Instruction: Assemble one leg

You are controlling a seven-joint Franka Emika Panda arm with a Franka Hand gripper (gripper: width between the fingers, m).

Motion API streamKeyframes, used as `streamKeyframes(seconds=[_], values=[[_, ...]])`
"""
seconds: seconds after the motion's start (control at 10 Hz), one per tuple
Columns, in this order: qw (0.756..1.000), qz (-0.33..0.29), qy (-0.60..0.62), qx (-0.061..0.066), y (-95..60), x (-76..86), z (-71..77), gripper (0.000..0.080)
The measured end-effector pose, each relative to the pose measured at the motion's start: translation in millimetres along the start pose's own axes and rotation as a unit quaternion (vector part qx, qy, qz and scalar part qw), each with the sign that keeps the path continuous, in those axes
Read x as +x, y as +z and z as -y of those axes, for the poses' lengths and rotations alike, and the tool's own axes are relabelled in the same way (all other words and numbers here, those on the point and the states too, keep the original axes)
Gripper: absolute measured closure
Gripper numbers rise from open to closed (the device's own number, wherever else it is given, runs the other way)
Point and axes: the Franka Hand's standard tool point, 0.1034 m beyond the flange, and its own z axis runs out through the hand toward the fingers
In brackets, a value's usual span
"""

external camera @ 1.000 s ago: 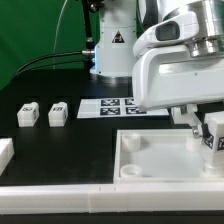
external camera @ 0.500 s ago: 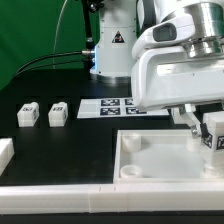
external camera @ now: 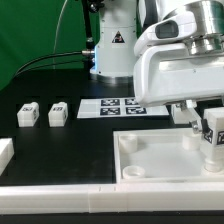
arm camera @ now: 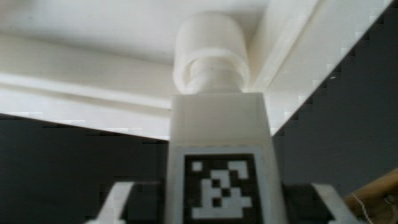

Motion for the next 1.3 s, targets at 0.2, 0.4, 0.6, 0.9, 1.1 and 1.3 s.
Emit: streamKeyframes(seconds=[0.2, 0.4, 0.6, 0.9, 1.1, 1.3], values=[[1.000, 0.002, -0.002, -0.001, 3.3, -5.3, -2.5, 0.0508], [1.000, 0.008, -0.002, 0.001, 9.3, -13.4, 0.0, 0.0508], [1.000, 0.000, -0.002, 0.000, 10.2, -12.4, 0.9, 0.0508], [1.000, 0.002, -0.002, 0.001, 9.7, -11.6, 1.7, 0.0507], [1.000, 0.002, -0.003, 0.002, 6.5, -5.8, 3.4, 0.0382], [1.000, -0.001, -0.003, 0.001, 5.6, -0.3, 2.7, 0.0180]])
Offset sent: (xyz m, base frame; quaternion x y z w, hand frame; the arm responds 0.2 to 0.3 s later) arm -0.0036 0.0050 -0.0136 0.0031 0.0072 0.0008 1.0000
